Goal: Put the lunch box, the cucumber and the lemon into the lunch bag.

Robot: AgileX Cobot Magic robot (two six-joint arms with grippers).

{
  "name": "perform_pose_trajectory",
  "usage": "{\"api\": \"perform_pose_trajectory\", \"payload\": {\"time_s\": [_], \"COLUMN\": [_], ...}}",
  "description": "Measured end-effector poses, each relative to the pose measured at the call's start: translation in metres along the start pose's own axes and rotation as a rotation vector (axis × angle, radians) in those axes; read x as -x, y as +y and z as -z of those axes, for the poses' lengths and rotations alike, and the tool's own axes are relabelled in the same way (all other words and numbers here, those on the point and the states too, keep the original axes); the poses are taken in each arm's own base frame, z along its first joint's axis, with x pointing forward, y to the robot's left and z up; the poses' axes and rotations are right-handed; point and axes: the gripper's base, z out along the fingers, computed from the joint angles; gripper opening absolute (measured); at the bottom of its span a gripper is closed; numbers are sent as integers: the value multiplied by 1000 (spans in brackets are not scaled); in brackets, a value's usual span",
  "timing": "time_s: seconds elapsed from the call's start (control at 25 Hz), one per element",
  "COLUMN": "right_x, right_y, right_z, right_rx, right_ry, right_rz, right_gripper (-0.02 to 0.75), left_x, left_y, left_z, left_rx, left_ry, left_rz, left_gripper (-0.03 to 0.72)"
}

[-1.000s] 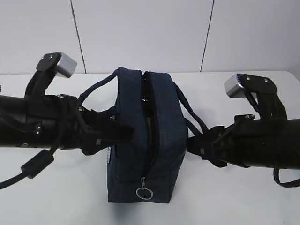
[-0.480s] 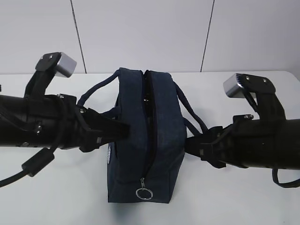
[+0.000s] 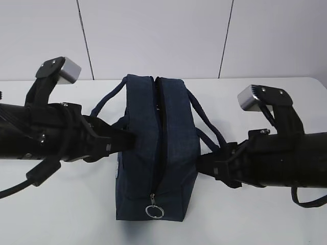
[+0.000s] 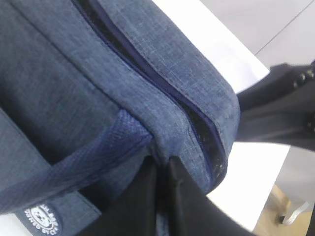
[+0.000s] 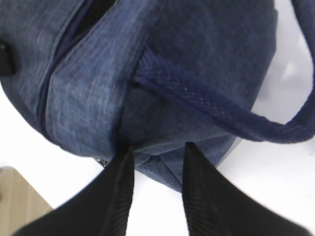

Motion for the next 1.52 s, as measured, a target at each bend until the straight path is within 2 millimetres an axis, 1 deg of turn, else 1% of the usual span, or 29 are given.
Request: {"api": "perform_pose_trajectory", "payload": {"time_s": [0.2,0.32,0.44,0.64,0.76,0.92,1.0,1.08,1.32,1.52], "right_x": [-2,-4,-15,-37,-45,-47,-49,-53,-64,-53], "right_y": [2,9,14,17,20,24,23,20,14,7], "right_z": [-1,3,8,13,15,16,14,8,-13,-34], "right_rx": [24,88,154,226,291,350,363,384,472,464], "right_ry": [14,28,61,126,133,107,103,116,132,85], "right_rz": [38,100,135,178,276,457,546,599,608,654], "right_gripper": [242,242,242,242,242,242,242,242,242,242], "left_x": [0,0,0,0,0,0,0,0,0,0], "left_y": [0,0,0,0,0,0,0,0,0,0], "left_z": [0,0,0,0,0,0,0,0,0,0], "left_rx": [1,2,3,3,3,3,3,3,3,3], "left_ry": [0,0,0,0,0,0,0,0,0,0], "left_rz": [38,52,54,56,56,57,57,57,57,57], "left_gripper": [3,3,3,3,3,3,3,3,3,2]}}
